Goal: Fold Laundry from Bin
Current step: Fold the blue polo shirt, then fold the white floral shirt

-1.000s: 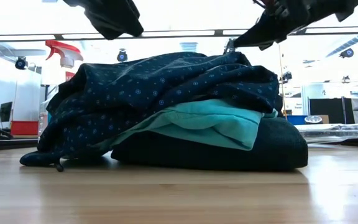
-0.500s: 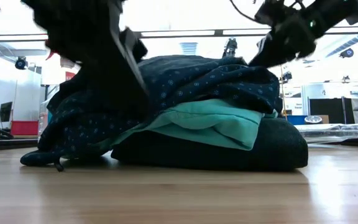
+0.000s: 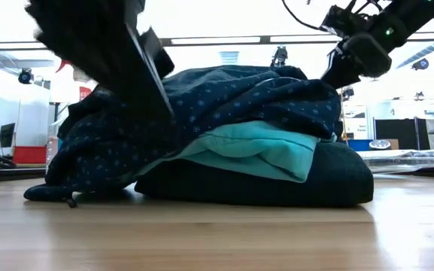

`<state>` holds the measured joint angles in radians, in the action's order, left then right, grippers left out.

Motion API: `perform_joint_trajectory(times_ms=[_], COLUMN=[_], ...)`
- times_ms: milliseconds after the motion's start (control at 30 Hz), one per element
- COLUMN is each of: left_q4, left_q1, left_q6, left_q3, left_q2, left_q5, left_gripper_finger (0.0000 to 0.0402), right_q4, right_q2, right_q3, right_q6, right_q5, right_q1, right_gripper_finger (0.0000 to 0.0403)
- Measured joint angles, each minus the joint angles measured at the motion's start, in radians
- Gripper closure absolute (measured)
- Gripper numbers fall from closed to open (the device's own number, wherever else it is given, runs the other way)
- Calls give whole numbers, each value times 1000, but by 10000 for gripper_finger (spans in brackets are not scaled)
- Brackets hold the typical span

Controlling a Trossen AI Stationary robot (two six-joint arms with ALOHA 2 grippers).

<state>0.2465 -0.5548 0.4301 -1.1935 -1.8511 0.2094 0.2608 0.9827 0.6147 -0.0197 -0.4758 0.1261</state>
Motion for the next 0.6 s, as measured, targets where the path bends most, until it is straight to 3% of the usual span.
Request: perform_joint_trajectory(times_ms=[200,333,467,600], left_q4=[242,492,600,579], left_q1=[-41,-74,-65,-33], left_q6=[-2,24,63,65], left_q3=[-121,-181,-149,-45], left_q2=[50,84,139,202], left_q5=[-4,137,226,254], left_gripper_finger=[401,401,401,401], right_q4=[-21,-138,-334,-477], right_q2=[-88,-94,-40,54], right_q3=[0,0,0,0], right_q6=[10,43,108,190], right_q5=[0,23,92,90], right_q1=[0,0,-5,-33], right_gripper_finger=[390,390,390,390])
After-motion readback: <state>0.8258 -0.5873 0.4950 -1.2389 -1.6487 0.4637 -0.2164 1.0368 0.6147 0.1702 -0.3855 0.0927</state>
